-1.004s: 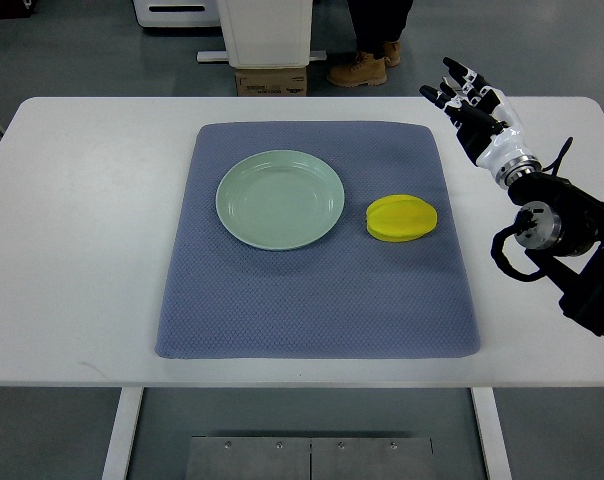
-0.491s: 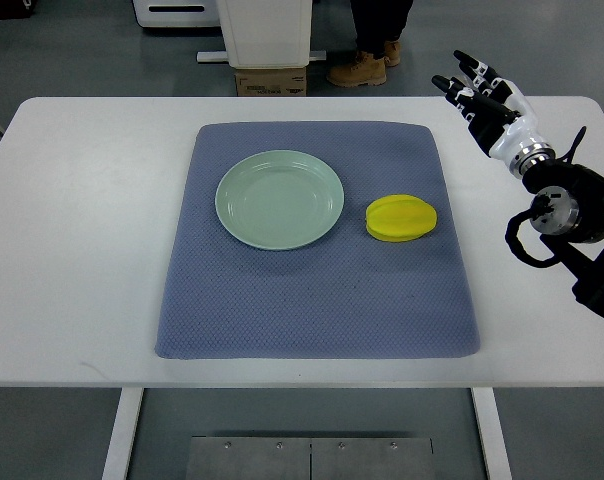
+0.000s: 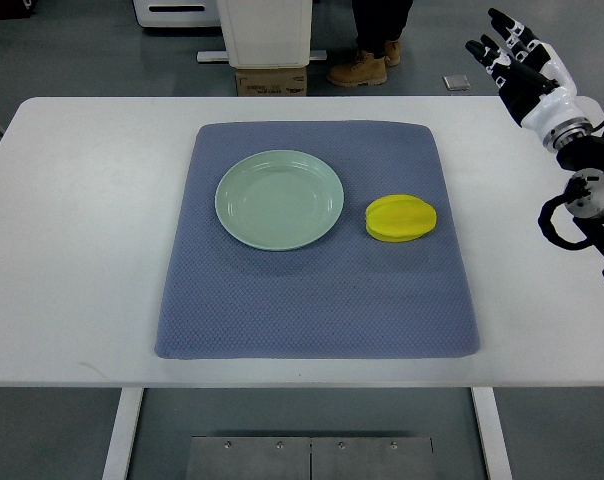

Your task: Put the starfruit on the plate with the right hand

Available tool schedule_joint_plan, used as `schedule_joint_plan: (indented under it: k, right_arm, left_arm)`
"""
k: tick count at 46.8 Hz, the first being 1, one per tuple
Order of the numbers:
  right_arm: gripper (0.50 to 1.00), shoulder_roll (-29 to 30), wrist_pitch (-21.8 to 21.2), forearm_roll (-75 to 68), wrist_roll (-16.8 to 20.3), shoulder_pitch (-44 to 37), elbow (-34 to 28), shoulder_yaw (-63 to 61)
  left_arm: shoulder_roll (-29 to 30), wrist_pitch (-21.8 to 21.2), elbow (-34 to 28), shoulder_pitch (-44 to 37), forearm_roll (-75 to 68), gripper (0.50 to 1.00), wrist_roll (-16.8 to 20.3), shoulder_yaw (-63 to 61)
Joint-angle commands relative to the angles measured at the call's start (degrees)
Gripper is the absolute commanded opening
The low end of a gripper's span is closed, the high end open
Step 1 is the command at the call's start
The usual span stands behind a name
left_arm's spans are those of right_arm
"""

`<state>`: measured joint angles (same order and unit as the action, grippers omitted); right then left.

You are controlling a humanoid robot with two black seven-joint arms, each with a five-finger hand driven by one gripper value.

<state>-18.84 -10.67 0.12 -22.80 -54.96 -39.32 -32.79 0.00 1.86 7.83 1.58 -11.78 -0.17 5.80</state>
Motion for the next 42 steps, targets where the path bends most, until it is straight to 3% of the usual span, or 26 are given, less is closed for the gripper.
schedule_joint_plan:
  k: [1,10,23,42]
  right_arm:
    - [1.0,0.03,0.38,0.4,-1.72,-0.06,0.03,0.7]
    - [1.0,-0.32,3.02,0.76,-1.81,-0.06,-3.04,5.53]
    - [1.0,-5.86,12.51,11.38,-2.86,-0.59,-20.88,14.24]
    - [1.0,-10.69,21.21,24.84,-4.09,-3.48,-28.62,31.9]
  left_arm:
    - [0.0,-0.01,-0.01,0.01,0.0,1.0,0.0,0.0]
    - [0.0,-0.01,-0.01,0.01,0.0,1.0,0.0,0.0]
    - [0.0,-0.01,-0.01,0.01,0.0,1.0,0.0,0.0]
    - [0.0,-0.01,-0.01,0.01,0.0,1.0,0.0,0.0]
